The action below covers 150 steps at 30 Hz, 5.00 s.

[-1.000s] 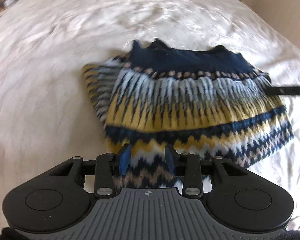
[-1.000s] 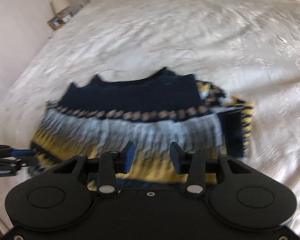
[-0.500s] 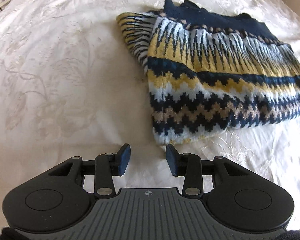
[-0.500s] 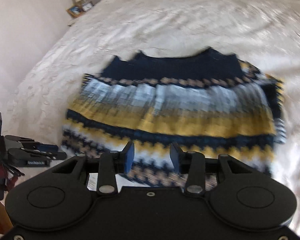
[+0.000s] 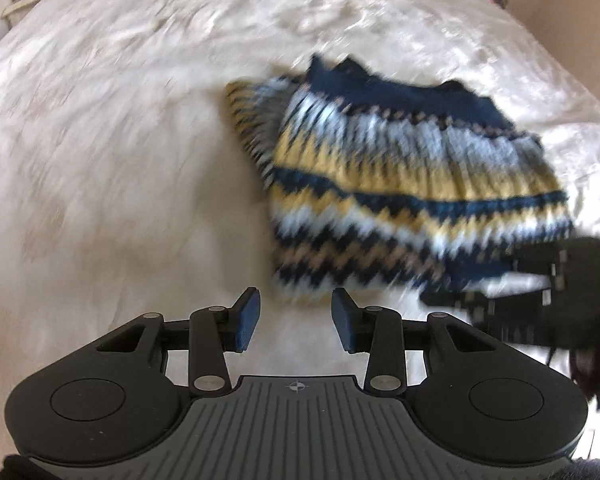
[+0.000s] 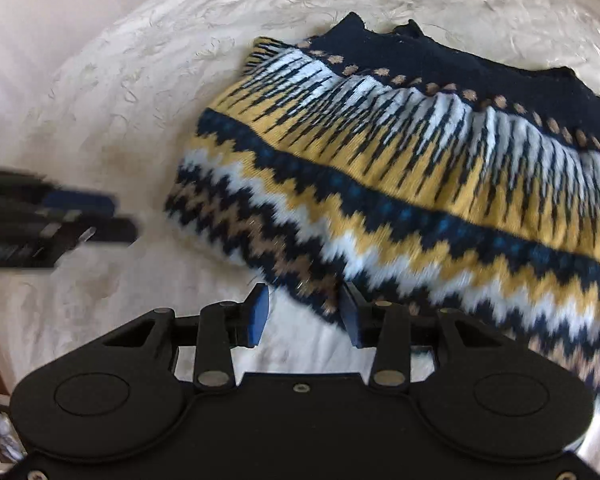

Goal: Fold small clothes
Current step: 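Move the right tool to the side edge of the folded sweater, then close the right tool on the side edge of the folded sweater, then fold the held side over the sweater with the right tool and open it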

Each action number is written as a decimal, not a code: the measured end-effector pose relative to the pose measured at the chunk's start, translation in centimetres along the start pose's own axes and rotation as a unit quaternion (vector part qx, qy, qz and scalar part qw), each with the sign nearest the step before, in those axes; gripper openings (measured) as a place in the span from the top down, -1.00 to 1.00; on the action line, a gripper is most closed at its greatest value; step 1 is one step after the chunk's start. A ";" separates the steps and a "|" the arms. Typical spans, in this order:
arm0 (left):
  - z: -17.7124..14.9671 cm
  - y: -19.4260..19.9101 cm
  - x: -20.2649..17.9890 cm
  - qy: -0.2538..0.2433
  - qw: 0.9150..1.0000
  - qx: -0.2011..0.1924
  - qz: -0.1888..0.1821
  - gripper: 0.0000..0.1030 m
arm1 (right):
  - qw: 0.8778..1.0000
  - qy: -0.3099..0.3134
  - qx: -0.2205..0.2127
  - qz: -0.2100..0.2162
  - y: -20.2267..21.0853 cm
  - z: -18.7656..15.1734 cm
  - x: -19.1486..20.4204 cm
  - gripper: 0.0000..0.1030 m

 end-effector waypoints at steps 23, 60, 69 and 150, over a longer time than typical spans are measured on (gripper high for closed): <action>0.8 -6.6 -4.3 -0.033 0.998 0.042 -0.024 0.18 | 0.976 -0.185 -0.084 -0.071 8.9 -4.3 -6.1 -0.38; 8.6 -2.9 -14.6 0.022 0.999 -0.011 0.044 -0.61 | 0.966 -0.222 -0.129 -0.025 14.0 -2.2 -21.2 -0.99; 11.9 -7.4 -15.4 0.011 0.998 0.008 0.058 -0.61 | 0.970 -0.221 -0.101 0.002 11.5 0.2 -25.3 -0.99; 2.8 0.4 3.0 0.101 0.992 -0.045 0.065 -0.44 | 0.981 -0.179 -0.022 0.071 1.9 14.6 -4.3 0.32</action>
Point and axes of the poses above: each gripper's, at about its wrist camera, not at the fingertips, and y roughly against the way its jaws point, x to its left, z to its top, the point moved 1 cm from there along -y, roughly the way its jaws point, and after that the axes turned 4 degrees about -y, right-handed, at the moved point
